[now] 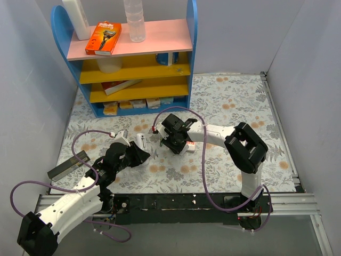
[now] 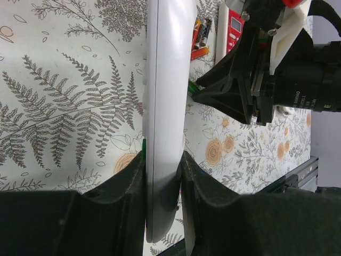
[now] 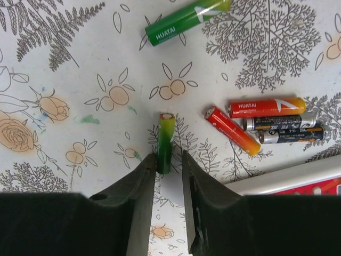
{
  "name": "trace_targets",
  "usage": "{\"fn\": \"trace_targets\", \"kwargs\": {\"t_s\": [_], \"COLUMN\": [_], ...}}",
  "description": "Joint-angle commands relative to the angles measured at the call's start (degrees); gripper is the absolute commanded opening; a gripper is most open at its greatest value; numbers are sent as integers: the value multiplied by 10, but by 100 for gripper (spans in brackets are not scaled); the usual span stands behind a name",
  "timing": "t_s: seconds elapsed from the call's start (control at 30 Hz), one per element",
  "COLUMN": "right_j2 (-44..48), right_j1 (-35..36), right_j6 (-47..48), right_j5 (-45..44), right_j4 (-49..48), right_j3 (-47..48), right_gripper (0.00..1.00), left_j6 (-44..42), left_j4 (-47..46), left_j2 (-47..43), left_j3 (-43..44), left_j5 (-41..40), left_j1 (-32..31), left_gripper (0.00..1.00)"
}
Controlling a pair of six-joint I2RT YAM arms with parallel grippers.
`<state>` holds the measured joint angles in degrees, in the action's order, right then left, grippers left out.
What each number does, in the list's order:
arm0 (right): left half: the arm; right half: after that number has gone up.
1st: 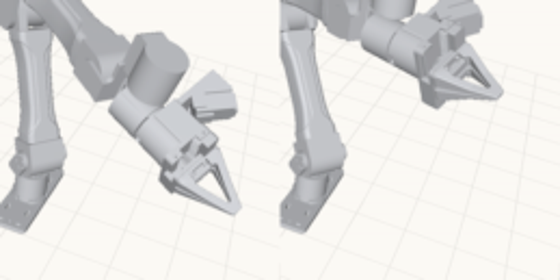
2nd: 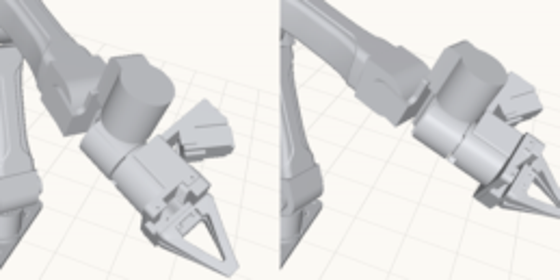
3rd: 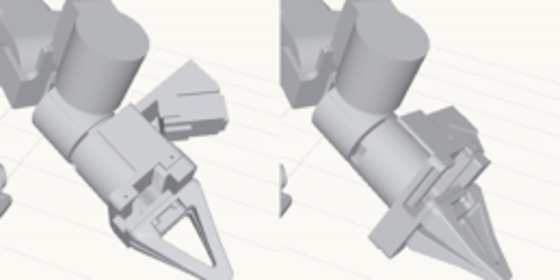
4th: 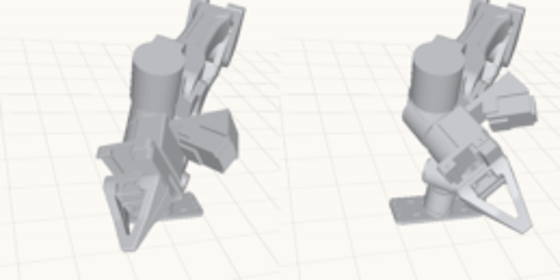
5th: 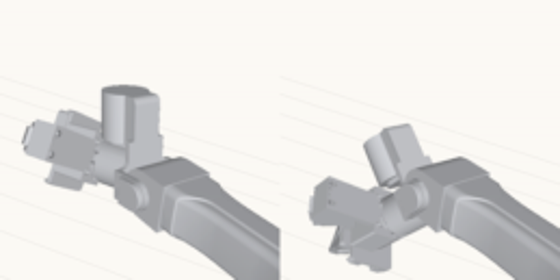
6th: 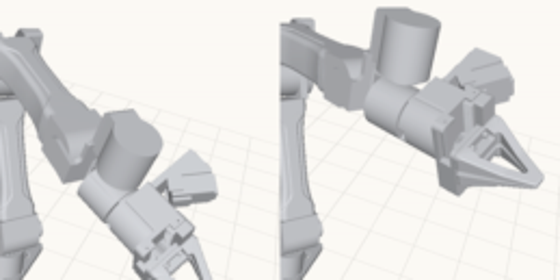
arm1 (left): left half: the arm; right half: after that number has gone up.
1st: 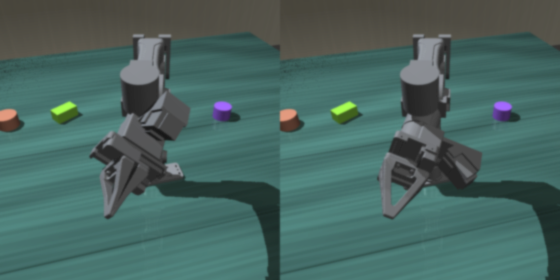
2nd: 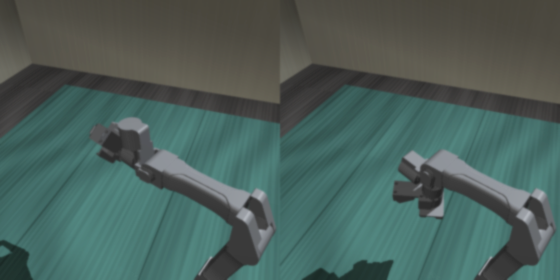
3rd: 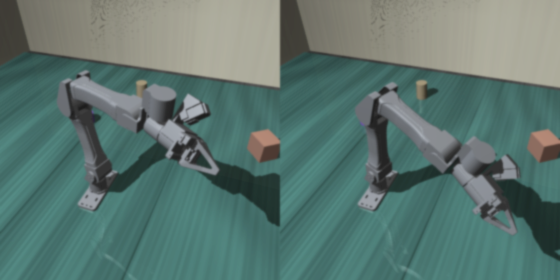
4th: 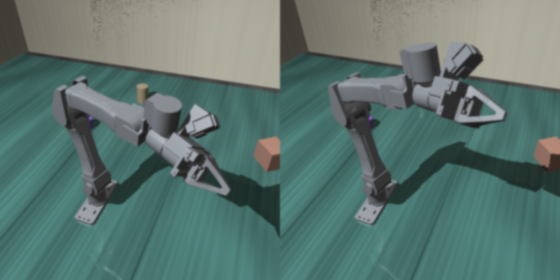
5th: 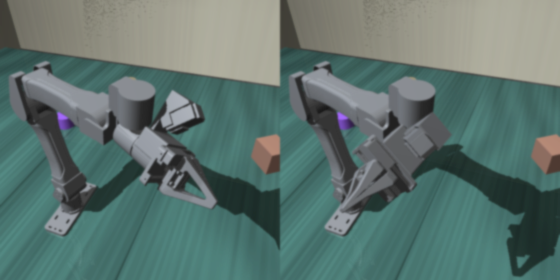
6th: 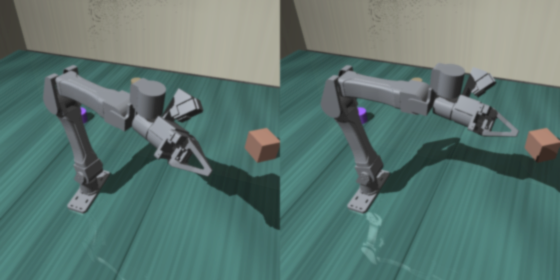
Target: Load the batteries into the remote control
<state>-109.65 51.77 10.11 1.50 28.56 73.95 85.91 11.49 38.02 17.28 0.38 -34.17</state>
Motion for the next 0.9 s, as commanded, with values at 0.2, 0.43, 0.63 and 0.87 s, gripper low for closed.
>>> {"fn": "trace_targets", "kwargs": {"t_s": [0.2, 0.43, 0.63, 0.87], "right_j2": [8, 33, 97, 174], "right_j1": [3, 4, 4, 4], "right_j6": [4, -11, -55, -157], "right_j5": [-12, 20, 17, 18], "right_j4": [27, 2, 26, 64], "right_j3": [-42, -42, -12, 33], "right_gripper": [18, 2, 1, 1], "left_j6": [-10, -19, -28, -38], "left_j4": [-53, -95, -157, -236], "left_j2": [-22, -42, -70, -27], "left_j3": [-9, -29, -58, -66], "left_j5": [30, 53, 88, 125], "left_j1": [4, 3, 3, 3], "left_gripper": [0, 0, 0, 0]}}
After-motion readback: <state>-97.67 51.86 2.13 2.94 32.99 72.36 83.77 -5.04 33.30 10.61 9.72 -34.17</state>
